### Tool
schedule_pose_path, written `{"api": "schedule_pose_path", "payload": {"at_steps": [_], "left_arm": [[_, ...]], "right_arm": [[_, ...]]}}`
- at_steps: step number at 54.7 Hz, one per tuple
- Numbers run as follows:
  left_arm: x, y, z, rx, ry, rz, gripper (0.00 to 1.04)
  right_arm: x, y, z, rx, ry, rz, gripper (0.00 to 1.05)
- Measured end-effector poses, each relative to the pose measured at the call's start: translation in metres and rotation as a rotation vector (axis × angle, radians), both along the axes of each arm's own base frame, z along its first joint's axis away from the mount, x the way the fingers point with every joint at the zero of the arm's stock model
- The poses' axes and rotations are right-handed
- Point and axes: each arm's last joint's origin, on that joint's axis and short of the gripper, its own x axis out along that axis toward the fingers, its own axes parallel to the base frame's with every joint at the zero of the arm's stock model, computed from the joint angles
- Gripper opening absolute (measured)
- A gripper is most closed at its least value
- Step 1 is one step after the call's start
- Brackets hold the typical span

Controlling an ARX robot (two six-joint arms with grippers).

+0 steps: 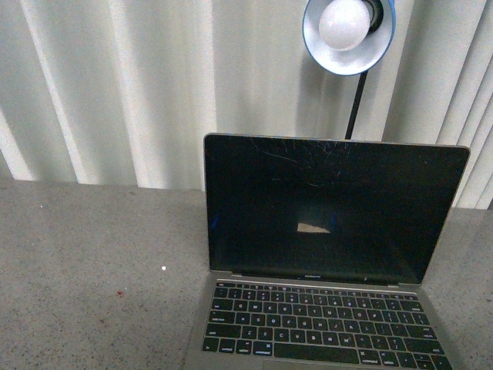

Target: Close laptop

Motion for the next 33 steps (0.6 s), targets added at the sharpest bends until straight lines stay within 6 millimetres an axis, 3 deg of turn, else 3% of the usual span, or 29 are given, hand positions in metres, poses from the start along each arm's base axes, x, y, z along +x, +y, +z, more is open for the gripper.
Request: {"api": "schedule_pose_path", "payload": {"at_steps": [33], "left_arm": [[0.0000,0.0000,0.0000,0.000,0.000,0.000,0.98]], "right_arm": [[0.0000,0.0000,0.0000,0.000,0.000,0.000,0.97]]}}
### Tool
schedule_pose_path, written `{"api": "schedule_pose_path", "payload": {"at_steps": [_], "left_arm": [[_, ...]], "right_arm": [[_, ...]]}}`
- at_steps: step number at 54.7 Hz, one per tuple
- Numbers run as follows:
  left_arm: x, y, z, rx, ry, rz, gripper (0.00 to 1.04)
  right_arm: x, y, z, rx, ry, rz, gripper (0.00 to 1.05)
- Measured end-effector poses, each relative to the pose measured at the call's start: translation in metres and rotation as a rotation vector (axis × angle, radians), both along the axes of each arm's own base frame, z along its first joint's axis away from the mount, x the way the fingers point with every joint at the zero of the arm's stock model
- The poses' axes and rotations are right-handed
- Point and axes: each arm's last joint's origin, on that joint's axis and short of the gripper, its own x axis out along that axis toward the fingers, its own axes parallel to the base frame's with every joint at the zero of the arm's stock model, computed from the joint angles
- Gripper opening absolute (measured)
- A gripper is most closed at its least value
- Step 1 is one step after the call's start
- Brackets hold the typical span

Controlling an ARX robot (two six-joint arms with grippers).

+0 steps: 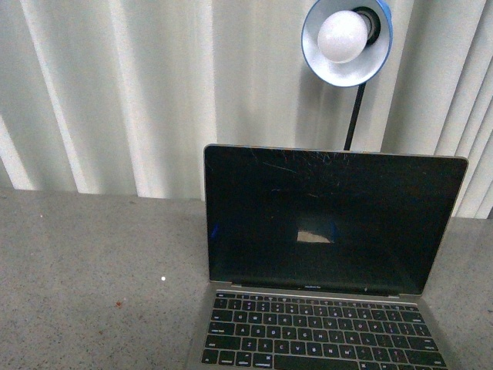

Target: Close laptop

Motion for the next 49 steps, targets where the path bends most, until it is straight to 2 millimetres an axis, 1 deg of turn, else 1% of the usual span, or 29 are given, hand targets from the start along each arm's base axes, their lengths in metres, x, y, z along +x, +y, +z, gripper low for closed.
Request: {"api": "schedule_pose_path", "payload": {"at_steps": [25,26,29,34,36,39,43,49], "left_arm": [[0.000,0.000,0.000,0.000,0.000,0.000,0.98],[0.000,0.000,0.000,0.000,0.000,0.000,0.98],[0.000,0.000,0.000,-0.001,0.000,0.001,0.98],[0.002,-0.001,-0.003,-0.064,0.219,0.207,0.98],[0.004,-0.002,-0.004,-0.079,0.294,0.301,0.98],[0.008,-0.003,-0.005,-0.079,0.324,0.362,0.98],[0.014,-0.004,-0.002,-0.094,0.309,0.370,0.98],[0.034,-0.009,0.014,-0.120,0.235,0.321,0.98]], "right_arm": [[0.000,0.000,0.000,0.000,0.000,0.000,0.97],[0.000,0.000,-0.001,0.009,0.013,-0.016,0.97],[0.000,0.002,-0.001,0.060,0.153,-0.181,0.97],[0.004,0.005,-0.001,0.078,0.183,-0.267,0.97],[0.006,0.006,0.001,0.087,0.175,-0.267,0.97],[0.010,0.005,0.005,0.103,0.151,-0.262,0.97],[0.018,0.003,0.012,0.111,0.127,-0.251,0.97],[0.036,-0.003,0.020,0.098,0.096,-0.238,0.97]]}}
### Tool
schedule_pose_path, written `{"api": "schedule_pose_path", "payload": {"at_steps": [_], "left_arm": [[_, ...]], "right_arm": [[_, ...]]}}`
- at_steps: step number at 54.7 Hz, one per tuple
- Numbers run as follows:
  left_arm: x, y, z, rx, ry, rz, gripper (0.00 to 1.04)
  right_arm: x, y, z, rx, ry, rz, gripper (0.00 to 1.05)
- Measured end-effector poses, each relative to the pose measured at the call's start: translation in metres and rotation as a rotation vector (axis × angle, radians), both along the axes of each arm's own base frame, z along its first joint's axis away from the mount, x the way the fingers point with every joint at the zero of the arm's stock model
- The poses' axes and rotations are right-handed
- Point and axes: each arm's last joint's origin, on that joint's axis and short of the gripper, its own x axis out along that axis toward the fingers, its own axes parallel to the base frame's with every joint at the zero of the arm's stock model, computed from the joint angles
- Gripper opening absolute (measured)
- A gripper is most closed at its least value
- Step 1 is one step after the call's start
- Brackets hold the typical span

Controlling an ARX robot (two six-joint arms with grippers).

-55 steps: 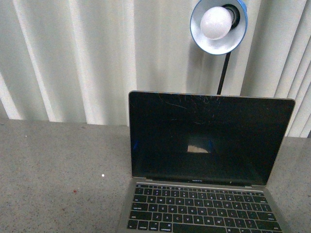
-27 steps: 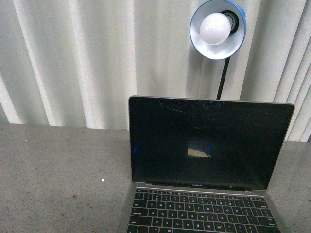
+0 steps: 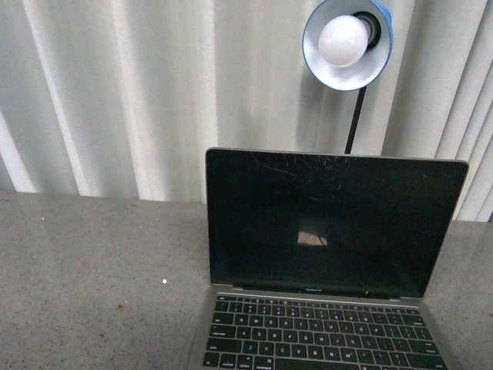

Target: Close laptop

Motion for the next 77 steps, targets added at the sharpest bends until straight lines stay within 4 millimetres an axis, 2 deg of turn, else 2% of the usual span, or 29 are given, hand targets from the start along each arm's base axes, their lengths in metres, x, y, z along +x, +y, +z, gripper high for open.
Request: {"api": "schedule_pose_path", "payload": {"at_steps": [5,10,22,31,36,39,44,47,60,69,77], "left_arm": [[0.023,-0.004,0.011,0.009,-0.044,-0.049,0.98],[0.060,-0.009,0.024,0.036,-0.086,-0.095,0.98],[0.153,-0.021,0.042,0.156,-0.078,-0.210,0.98],[0.216,-0.046,0.060,0.359,-0.061,-0.384,0.98],[0.238,-0.061,0.075,0.468,-0.073,-0.477,0.98],[0.254,-0.076,0.093,0.608,-0.093,-0.567,0.98],[0.269,-0.098,0.111,0.825,-0.112,-0.698,0.98],[0.273,-0.106,0.116,0.919,-0.110,-0.759,0.98],[0.285,-0.132,0.118,1.347,-0.046,-0.993,0.98],[0.289,-0.142,0.119,1.500,0.019,-1.096,0.98],[0.294,-0.150,0.126,1.523,0.060,-1.122,0.98]], "right_arm": [[0.024,-0.010,0.013,-0.047,-0.031,-0.017,0.97],[0.051,-0.021,0.023,-0.101,-0.038,-0.032,0.97],[0.139,-0.049,0.041,-0.239,0.060,0.038,0.97],[0.198,-0.054,0.060,-0.477,0.090,0.158,0.97],[0.224,-0.051,0.071,-0.635,0.092,0.244,0.97],[0.241,-0.046,0.077,-0.752,0.108,0.325,0.97],[0.262,-0.035,0.079,-0.955,0.132,0.480,0.97],[0.269,-0.030,0.079,-1.035,0.143,0.545,0.97],[0.293,-0.015,0.082,-1.314,0.168,0.742,0.97],[0.303,-0.012,0.089,-1.403,0.185,0.805,0.97],[0.307,-0.009,0.095,-1.412,0.191,0.843,0.97]]}}
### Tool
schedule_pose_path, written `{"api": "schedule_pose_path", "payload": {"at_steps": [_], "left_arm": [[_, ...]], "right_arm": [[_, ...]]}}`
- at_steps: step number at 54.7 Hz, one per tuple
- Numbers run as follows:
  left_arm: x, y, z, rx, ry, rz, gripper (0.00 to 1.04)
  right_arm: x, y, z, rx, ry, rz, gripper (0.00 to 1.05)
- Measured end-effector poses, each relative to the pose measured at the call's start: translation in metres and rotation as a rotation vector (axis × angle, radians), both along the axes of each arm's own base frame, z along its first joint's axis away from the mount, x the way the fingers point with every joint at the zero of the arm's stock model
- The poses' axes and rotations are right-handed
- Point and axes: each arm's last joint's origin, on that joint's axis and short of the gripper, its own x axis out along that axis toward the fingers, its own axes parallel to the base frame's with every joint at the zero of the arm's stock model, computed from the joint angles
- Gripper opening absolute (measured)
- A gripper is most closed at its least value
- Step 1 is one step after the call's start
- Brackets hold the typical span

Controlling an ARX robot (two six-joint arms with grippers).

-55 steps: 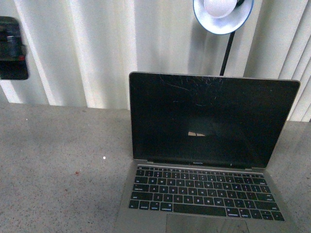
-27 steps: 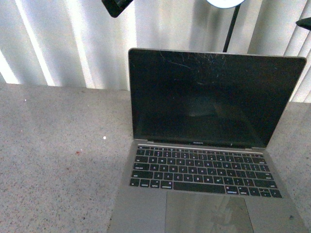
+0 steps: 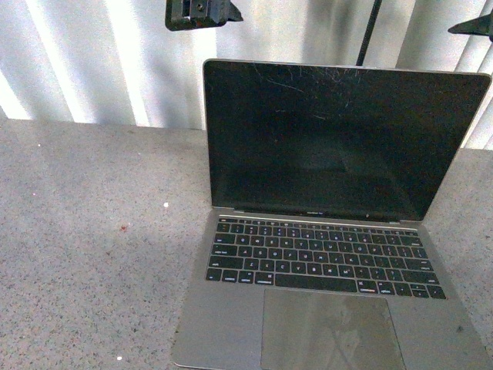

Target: Close laptop

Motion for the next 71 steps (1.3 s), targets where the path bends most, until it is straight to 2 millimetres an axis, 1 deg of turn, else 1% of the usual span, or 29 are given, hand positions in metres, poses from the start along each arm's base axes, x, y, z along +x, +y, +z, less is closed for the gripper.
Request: {"api": "schedule_pose_path", "payload": {"at_steps": [6,13,18,20,21,25,27,29,30,31,33,36,37,39,41,42,43,44,46,48,59,71], "left_arm": [[0.003,-0.005,0.003,0.016,0.036,0.012,0.98],[0.005,-0.008,-0.002,0.042,0.091,0.006,0.98],[0.006,-0.009,-0.005,0.052,0.106,0.002,0.97],[0.007,-0.010,-0.004,0.057,0.104,-0.002,0.90],[0.008,-0.010,-0.004,0.058,0.103,-0.003,0.84],[0.009,-0.011,-0.004,0.060,0.110,-0.004,0.74],[0.010,-0.012,-0.004,0.061,0.110,-0.005,0.68],[0.011,-0.014,-0.004,0.068,0.115,-0.008,0.59],[0.011,-0.014,-0.005,0.070,0.119,-0.008,0.58],[0.012,-0.015,-0.006,0.075,0.125,-0.011,0.54],[0.013,-0.016,-0.007,0.081,0.127,-0.015,0.48],[0.018,-0.020,-0.009,0.097,0.133,-0.029,0.34],[0.018,-0.020,-0.008,0.098,0.133,-0.032,0.33],[0.020,-0.022,-0.009,0.102,0.136,-0.036,0.27],[0.022,-0.024,-0.011,0.109,0.146,-0.047,0.20],[0.022,-0.024,-0.011,0.111,0.147,-0.049,0.19],[0.023,-0.025,-0.011,0.116,0.149,-0.055,0.15],[0.024,-0.025,-0.012,0.119,0.151,-0.058,0.13],[0.026,-0.027,-0.011,0.126,0.157,-0.070,0.06],[0.027,-0.028,-0.012,0.129,0.165,-0.075,0.03],[0.034,-0.033,-0.018,0.169,0.215,-0.111,0.04],[0.039,-0.034,-0.026,0.224,0.298,-0.103,0.04]], "right_arm": [[0.000,0.004,0.002,0.000,0.028,0.023,0.97],[-0.002,0.007,-0.001,-0.011,0.068,0.055,0.97],[-0.001,0.008,-0.005,-0.035,0.089,0.074,0.80],[-0.001,0.008,-0.007,-0.045,0.098,0.079,0.73],[0.000,0.008,-0.008,-0.056,0.104,0.084,0.67],[0.001,0.008,-0.009,-0.070,0.114,0.093,0.57],[0.001,0.008,-0.010,-0.078,0.124,0.100,0.50],[0.002,0.009,-0.010,-0.082,0.135,0.106,0.43],[0.002,0.010,-0.010,-0.083,0.139,0.108,0.39],[0.002,0.010,-0.010,-0.084,0.141,0.110,0.37],[0.003,0.011,-0.010,-0.085,0.152,0.114,0.30],[0.005,0.013,-0.009,-0.087,0.173,0.122,0.18],[0.005,0.013,-0.009,-0.087,0.177,0.123,0.16],[0.005,0.013,-0.008,-0.087,0.195,0.124,0.09],[0.006,0.014,-0.009,-0.086,0.216,0.127,0.03],[0.006,0.014,-0.009,-0.086,0.223,0.128,0.02],[0.006,0.014,-0.009,-0.086,0.236,0.129,0.03],[0.006,0.015,-0.010,-0.086,0.251,0.131,0.03],[0.007,0.015,-0.011,-0.084,0.271,0.132,0.03],[0.007,0.015,-0.011,-0.083,0.289,0.132,0.03],[0.013,0.014,-0.020,-0.072,0.387,0.125,0.03],[0.016,0.014,-0.029,-0.069,0.440,0.125,0.03]]}}
